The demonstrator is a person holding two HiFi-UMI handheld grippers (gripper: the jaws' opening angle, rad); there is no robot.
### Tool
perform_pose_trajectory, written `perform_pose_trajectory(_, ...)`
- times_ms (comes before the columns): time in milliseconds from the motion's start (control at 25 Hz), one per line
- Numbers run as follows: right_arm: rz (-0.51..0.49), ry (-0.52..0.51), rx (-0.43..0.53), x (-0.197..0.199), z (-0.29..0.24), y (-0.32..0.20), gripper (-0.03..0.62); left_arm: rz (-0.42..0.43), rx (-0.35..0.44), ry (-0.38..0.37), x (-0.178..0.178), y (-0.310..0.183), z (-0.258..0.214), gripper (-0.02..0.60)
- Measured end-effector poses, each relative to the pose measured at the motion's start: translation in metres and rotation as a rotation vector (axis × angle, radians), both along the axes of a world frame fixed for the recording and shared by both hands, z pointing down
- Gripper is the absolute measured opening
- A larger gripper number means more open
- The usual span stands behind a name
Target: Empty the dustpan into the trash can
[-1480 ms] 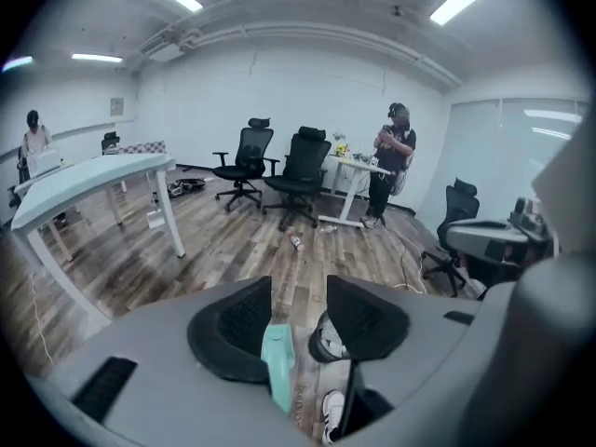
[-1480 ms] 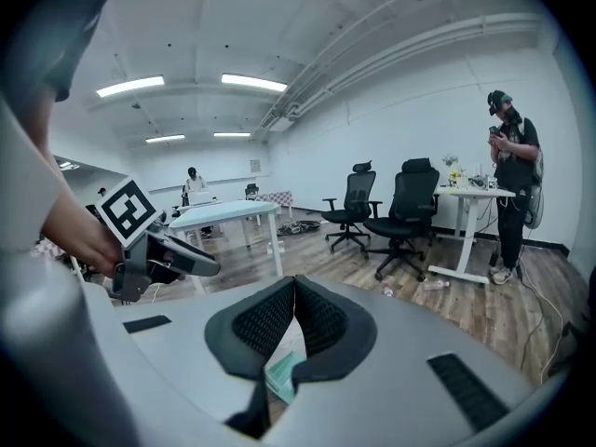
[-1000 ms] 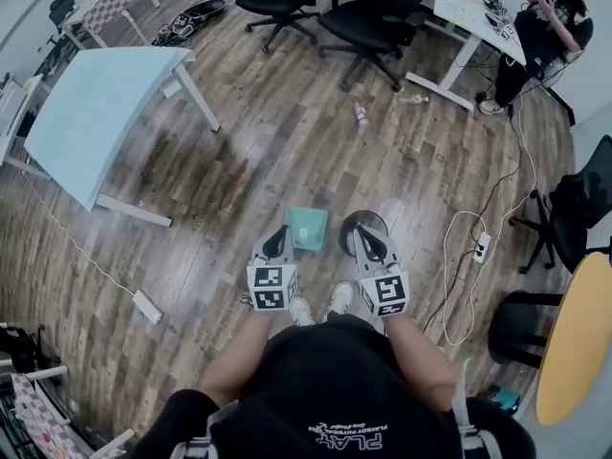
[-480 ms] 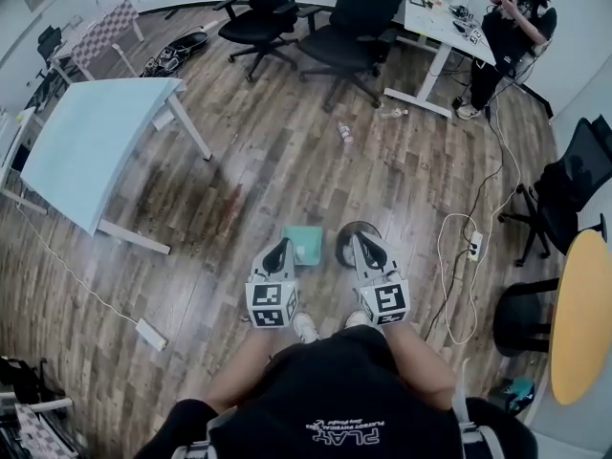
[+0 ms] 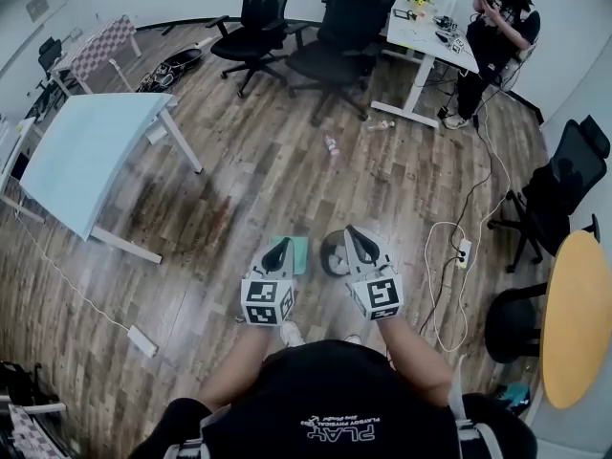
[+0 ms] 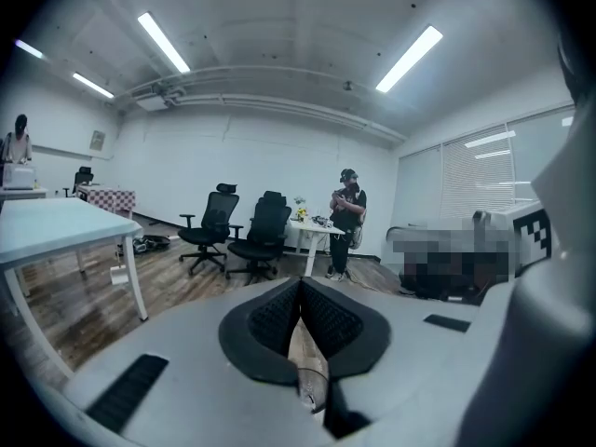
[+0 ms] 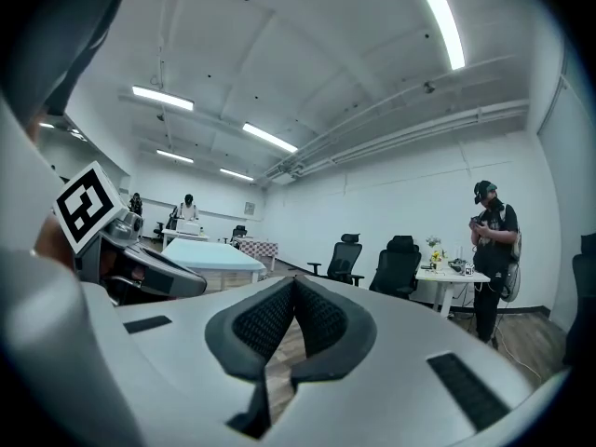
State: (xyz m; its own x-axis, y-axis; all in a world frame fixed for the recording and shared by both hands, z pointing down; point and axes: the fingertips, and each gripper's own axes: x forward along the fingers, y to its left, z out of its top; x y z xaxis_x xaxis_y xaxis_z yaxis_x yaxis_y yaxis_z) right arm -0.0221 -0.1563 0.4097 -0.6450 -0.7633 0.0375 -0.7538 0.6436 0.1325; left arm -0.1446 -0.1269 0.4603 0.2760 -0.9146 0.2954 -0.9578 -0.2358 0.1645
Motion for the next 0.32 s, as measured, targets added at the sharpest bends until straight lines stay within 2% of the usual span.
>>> perform_pose_trajectory(320, 0.018, -0.011, -0.01, 0.06, 0.0, 0.005, 0.025, 0.011, 0.049, 0.005, 0.058, -0.003, -0.018, 0.023)
